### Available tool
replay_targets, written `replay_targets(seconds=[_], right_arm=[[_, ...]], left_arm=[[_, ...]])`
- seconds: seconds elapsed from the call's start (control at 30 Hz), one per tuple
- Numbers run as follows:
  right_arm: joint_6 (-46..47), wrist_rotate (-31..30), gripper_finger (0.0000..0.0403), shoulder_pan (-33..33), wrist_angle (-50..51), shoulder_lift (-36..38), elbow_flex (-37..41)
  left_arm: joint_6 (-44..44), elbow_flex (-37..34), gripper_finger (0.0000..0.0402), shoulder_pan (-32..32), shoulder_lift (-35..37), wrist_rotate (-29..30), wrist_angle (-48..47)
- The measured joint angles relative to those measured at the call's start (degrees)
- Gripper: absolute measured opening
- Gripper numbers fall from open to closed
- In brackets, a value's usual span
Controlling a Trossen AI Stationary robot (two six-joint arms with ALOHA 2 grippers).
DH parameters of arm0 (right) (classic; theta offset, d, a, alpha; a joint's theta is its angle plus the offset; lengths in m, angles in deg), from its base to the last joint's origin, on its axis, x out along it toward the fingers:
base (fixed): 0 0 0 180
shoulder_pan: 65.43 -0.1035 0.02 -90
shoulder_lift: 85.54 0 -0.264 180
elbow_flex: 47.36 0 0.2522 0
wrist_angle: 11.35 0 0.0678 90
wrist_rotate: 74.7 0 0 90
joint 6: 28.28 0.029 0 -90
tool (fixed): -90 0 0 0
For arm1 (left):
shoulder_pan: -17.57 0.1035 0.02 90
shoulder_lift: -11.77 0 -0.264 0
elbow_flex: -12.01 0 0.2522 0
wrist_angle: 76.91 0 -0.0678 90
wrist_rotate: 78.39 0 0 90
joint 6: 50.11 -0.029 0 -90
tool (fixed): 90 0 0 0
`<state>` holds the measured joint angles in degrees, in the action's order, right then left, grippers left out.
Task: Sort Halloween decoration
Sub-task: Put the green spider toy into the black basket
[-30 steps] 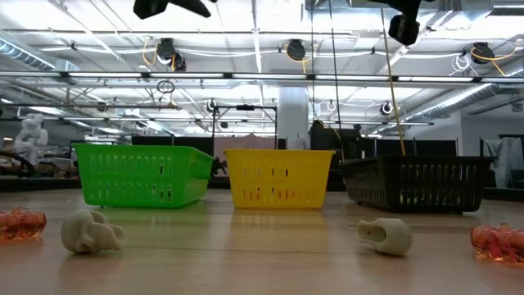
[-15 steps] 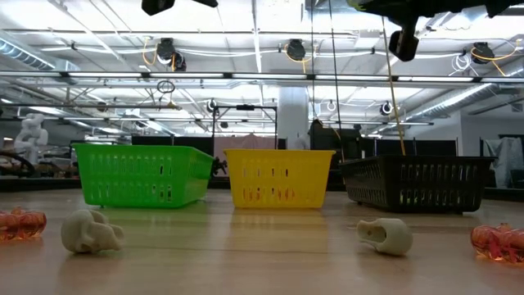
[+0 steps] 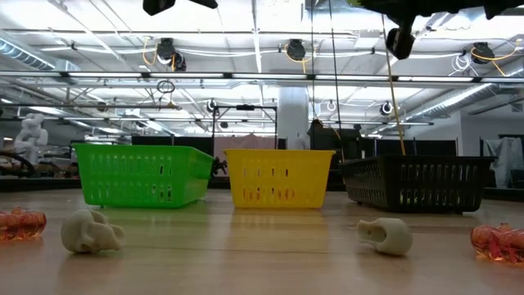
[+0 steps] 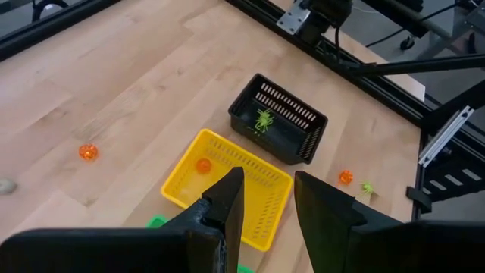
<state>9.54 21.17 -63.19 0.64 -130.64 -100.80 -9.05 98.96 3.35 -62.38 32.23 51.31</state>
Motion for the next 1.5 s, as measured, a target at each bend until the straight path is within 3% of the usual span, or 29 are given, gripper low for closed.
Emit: replay_targets(seconds=[0.2,0.47,0.63,0.9,1.5], right_arm=[[-8.7,0.3,0.0000,0.0,-1.1,0.0,0.0],[-31.1,1.8,0.0000,0.0,-4.3,0.0,0.0],[-39.6,1.9,0.0000,0.0,-5.5,0.0,0.0],[-44.8,1.9,0.0000,0.0,-6.7,0.0,0.0],[-42.2,1.9,0.0000,0.0,-6.8,0.0,0.0]], left_arm=[[0.0,0.0,0.0116,0.0,0.0,0.0,0.0],[0.1,0.0,0.0116,0.0,0.0,0.0,0.0],[0.2,0.0,0.0116,0.0,0.0,-0.2,0.0],[0.2,0.0,0.0116,0.0,0.0,-0.4,0.0],[0.1,0.0,0.0116,0.0,0.0,-0.5,0.0]])
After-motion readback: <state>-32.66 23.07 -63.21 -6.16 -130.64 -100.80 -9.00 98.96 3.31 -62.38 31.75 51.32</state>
